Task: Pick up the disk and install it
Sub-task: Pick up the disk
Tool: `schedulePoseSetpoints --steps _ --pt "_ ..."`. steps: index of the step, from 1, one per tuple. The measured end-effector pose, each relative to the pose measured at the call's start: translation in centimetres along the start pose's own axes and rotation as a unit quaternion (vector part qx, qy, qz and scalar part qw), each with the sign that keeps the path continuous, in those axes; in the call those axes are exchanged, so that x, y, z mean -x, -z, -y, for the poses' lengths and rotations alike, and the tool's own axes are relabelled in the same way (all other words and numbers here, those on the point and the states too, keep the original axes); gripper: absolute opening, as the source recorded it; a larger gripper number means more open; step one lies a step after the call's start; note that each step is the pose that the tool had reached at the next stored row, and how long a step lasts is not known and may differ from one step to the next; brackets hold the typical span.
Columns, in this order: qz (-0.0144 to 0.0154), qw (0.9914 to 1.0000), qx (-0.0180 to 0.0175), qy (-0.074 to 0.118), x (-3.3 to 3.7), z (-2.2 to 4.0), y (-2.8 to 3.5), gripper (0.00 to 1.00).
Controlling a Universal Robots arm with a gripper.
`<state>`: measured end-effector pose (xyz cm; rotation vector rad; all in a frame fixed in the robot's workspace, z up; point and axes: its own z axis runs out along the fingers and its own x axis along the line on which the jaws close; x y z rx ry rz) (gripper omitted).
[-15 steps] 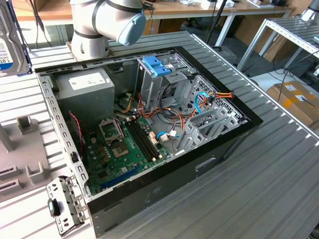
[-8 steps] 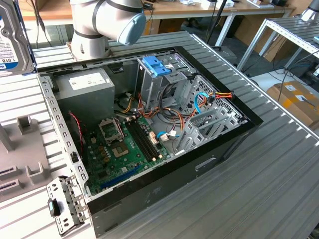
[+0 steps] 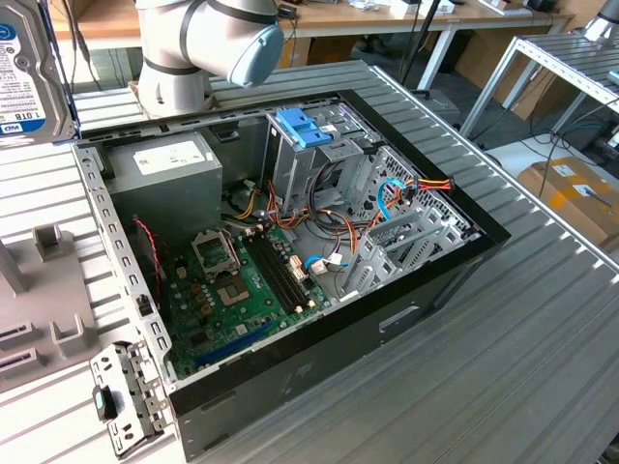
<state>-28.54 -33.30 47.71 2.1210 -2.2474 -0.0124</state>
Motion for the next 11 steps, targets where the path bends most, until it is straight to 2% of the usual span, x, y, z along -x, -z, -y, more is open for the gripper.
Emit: schedulePoseSetpoints --steps 8,11 --pt "0.0 1.0 0.0 0.0 0.04 0.65 0.03 0.36" --pt "0.0 1.0 0.0 0.0 0.06 1.13 0.04 0.36"
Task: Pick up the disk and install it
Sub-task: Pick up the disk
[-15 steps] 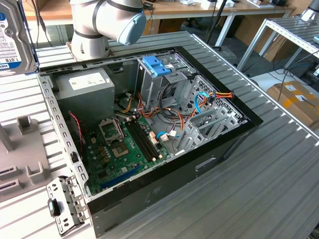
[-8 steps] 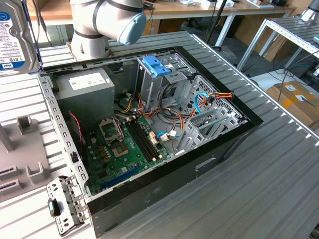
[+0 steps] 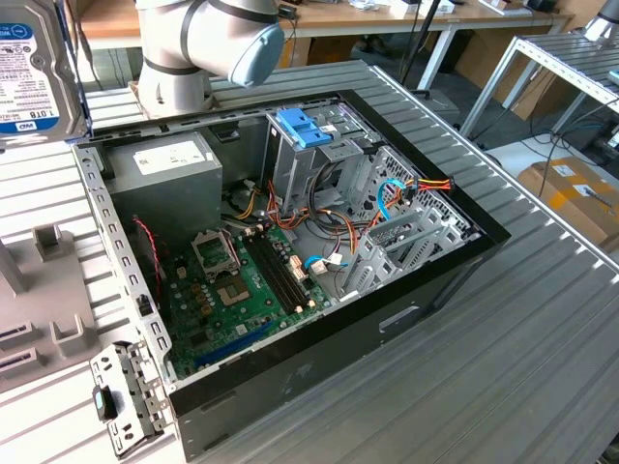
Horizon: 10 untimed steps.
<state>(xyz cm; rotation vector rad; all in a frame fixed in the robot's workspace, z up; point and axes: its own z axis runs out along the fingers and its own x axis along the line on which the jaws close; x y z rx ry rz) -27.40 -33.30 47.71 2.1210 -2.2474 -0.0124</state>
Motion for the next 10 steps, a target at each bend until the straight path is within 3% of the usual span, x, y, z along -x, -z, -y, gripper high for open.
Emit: schedulePoseSetpoints --steps 10 --pt "0.0 1.0 0.0 0.0 0.06 1.02 0.04 0.36"
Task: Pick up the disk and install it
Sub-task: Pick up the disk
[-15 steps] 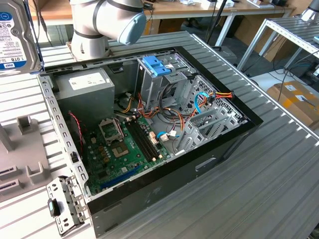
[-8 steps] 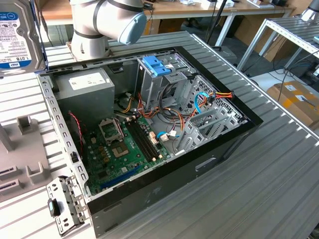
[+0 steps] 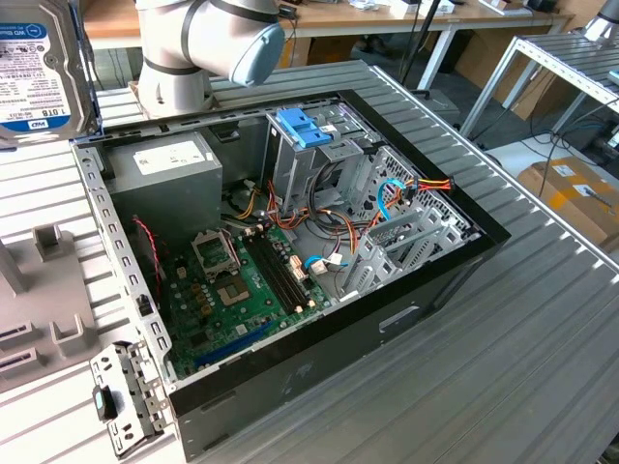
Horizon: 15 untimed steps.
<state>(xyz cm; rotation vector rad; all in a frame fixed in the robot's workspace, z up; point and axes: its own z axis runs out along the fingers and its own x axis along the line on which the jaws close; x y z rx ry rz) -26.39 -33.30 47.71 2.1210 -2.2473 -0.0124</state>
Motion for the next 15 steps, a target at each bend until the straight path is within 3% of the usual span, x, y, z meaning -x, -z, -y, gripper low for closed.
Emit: schedulePoseSetpoints --steps 15 --pt "0.0 1.0 0.0 0.0 0.11 1.84 0.07 0.36"
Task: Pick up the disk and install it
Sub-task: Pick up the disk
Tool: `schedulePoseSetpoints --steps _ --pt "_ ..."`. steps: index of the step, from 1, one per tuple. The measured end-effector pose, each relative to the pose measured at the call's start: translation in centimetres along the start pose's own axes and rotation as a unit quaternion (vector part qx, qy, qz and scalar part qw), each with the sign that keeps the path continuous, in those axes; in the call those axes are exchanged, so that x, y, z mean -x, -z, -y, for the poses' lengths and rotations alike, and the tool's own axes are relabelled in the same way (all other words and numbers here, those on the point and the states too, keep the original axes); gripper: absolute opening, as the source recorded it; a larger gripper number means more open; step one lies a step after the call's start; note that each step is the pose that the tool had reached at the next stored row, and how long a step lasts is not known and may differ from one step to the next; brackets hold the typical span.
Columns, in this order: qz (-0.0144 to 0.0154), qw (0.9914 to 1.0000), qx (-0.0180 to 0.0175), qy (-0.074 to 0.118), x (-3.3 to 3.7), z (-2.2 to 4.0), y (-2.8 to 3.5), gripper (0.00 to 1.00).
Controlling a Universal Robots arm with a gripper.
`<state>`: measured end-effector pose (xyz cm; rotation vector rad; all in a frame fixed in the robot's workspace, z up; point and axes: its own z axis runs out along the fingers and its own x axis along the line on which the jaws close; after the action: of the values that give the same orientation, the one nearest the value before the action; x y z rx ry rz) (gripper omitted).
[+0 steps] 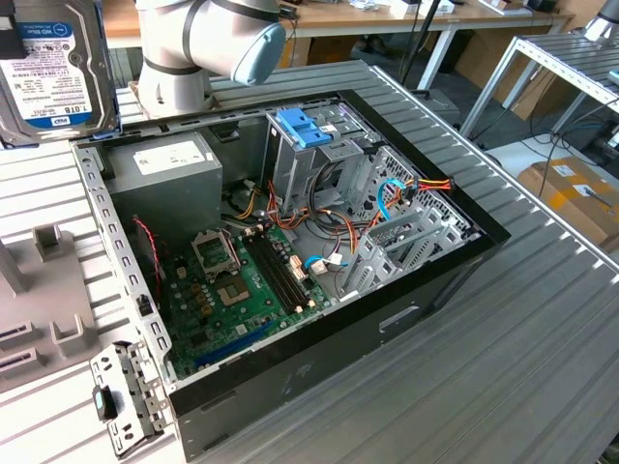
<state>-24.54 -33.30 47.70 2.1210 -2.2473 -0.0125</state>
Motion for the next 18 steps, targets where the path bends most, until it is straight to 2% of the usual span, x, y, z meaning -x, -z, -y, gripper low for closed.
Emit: schedulePoseSetpoints --steps 18 --pt "0.0 1.0 0.0 0.0 0.1 1.81 0.07 0.36"
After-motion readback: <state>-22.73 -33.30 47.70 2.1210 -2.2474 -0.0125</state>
